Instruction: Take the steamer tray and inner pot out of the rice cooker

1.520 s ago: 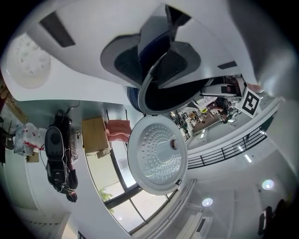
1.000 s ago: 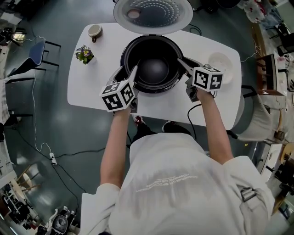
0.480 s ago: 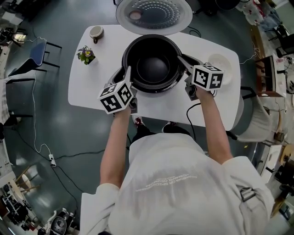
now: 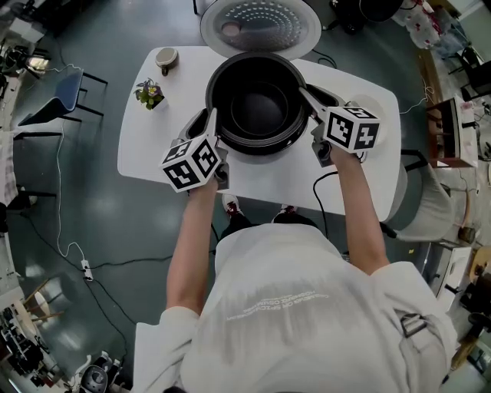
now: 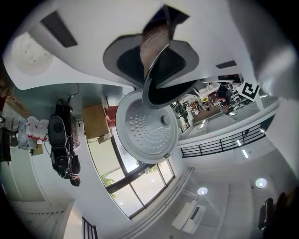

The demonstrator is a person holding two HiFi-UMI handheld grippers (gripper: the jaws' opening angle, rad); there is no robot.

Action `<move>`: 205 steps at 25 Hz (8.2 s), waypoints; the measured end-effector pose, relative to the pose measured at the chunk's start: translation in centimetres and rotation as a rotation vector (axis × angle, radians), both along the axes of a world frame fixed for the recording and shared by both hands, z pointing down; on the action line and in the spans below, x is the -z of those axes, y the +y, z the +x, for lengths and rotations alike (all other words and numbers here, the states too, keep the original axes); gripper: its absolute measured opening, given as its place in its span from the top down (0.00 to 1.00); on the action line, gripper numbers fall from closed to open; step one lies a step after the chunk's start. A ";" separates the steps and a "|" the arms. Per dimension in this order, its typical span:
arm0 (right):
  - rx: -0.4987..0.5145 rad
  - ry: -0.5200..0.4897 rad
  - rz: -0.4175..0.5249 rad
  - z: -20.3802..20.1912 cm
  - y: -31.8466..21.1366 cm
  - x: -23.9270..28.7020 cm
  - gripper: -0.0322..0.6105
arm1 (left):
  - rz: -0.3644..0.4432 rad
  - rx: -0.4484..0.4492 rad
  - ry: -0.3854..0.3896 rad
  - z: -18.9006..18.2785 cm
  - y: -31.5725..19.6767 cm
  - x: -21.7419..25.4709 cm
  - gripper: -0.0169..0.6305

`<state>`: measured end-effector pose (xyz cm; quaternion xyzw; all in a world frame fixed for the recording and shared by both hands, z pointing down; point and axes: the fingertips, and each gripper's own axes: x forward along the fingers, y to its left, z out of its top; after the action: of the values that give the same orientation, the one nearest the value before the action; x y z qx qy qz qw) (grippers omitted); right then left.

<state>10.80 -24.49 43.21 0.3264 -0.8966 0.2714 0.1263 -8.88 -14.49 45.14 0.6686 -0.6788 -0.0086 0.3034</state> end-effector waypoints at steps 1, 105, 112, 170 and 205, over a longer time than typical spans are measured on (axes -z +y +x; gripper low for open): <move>0.001 -0.004 0.012 -0.1 0.0 0.6 0.81 | 0.009 0.000 -0.001 0.0 0.0 0.5 0.83; 0.549 0.175 -0.148 -42.1 9.6 -14.3 0.70 | -0.071 0.556 0.037 -36.6 18.9 -11.5 0.76; 0.501 0.119 -0.044 -39.6 9.7 -9.8 0.68 | -0.072 0.488 -0.138 -36.6 19.1 -7.6 0.76; -0.200 0.260 0.524 10.6 3.9 12.9 0.91 | 0.410 -0.541 -0.515 8.6 -4.3 15.3 0.95; -0.159 0.280 0.575 9.7 6.1 14.6 0.91 | 0.466 -0.567 -0.545 10.5 -2.2 18.1 0.95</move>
<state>20.51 -18.34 28.65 0.4518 -0.8821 -0.0313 0.1294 1.58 -16.67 27.07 0.8564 -0.5039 0.0985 -0.0547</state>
